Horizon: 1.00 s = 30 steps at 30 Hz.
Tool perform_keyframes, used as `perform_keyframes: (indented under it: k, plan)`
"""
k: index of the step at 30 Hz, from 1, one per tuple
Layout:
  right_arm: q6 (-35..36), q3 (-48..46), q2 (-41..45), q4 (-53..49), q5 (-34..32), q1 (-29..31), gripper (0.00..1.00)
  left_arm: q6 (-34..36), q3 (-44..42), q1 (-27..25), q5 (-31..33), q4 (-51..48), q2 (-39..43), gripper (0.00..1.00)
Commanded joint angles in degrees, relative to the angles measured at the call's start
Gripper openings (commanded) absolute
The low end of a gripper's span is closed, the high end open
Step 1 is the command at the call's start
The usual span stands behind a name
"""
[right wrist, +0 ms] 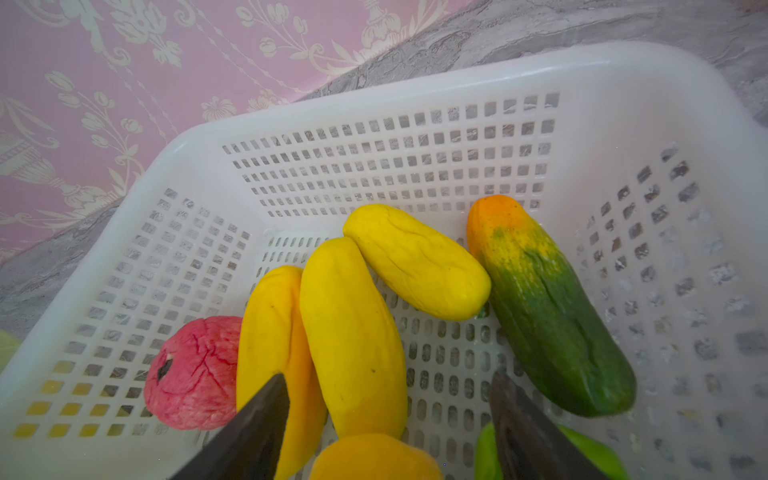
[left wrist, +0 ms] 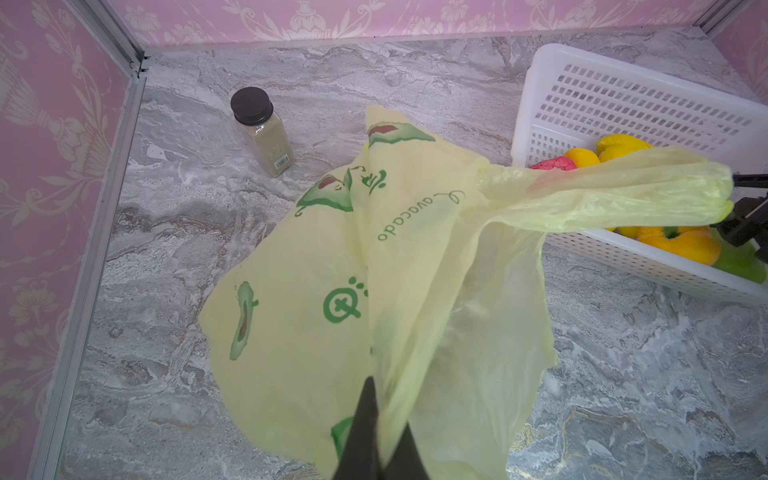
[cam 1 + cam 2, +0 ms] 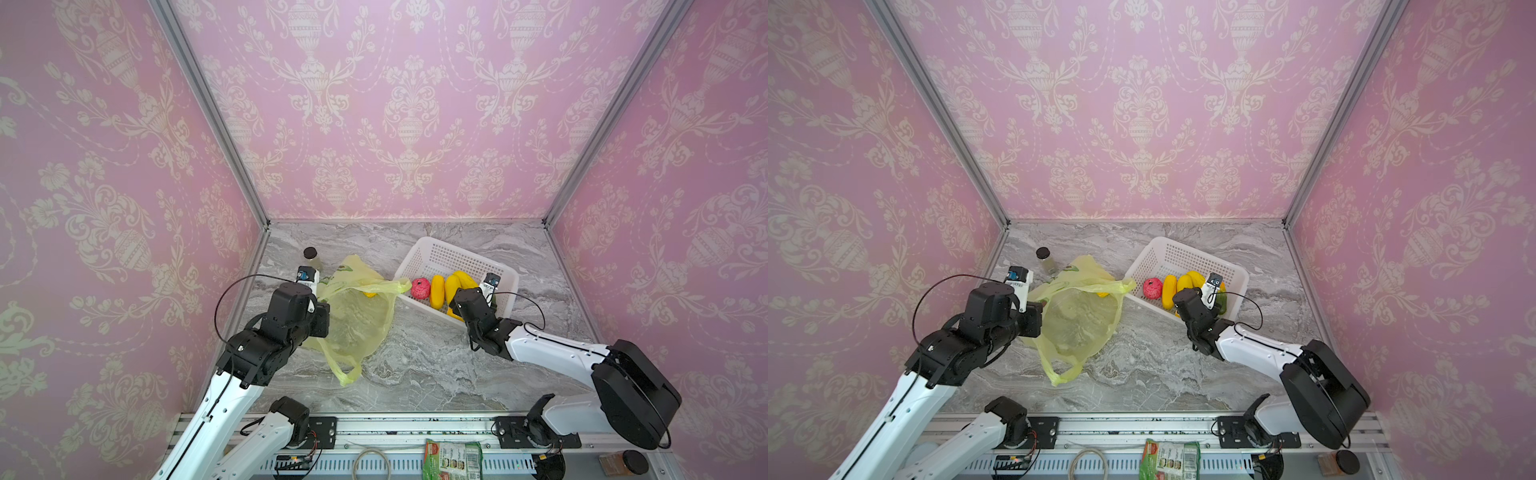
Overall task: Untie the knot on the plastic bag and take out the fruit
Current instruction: 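Lower the round yellow fruit into the basket and open the right gripper, then move the open right gripper from the basket back into the bag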
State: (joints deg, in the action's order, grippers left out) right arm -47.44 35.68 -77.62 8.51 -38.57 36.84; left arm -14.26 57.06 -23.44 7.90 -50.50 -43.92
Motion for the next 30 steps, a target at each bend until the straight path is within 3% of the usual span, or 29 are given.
perform_keyframes:
  k: [1, 4, 9, 15, 24, 30]
  plan:
    - [5.2, -2.4, 4.0, 3.7, -0.7, 0.4, 0.77, -0.8, -0.5, -0.3, 1.1, -0.8, 0.2, 0.00]
    - [9.6, -6.1, 7.7, 10.7, 0.1, 2.2, 0.73, -0.8, -0.6, -0.3, 1.1, -0.8, 0.2, 0.00]
    - [22.7, -10.6, 14.5, 22.1, -0.7, 11.0, 0.65, -0.8, -0.6, -0.3, 1.2, -0.8, 0.2, 0.00]
    - [36.9, -14.2, 17.7, 36.4, 9.0, 21.1, 0.62, -0.8, -0.6, -0.3, 1.2, -0.8, 0.2, 0.00]
    - [44.2, -7.6, 10.4, 36.0, 24.5, 29.0, 0.55, -0.8, -0.5, -0.3, 1.1, -0.8, 0.2, 0.00]
    - [46.5, 1.5, -0.4, 31.1, 26.5, 31.9, 0.52, -0.8, -0.5, -0.3, 1.0, -0.8, 0.3, 0.00]
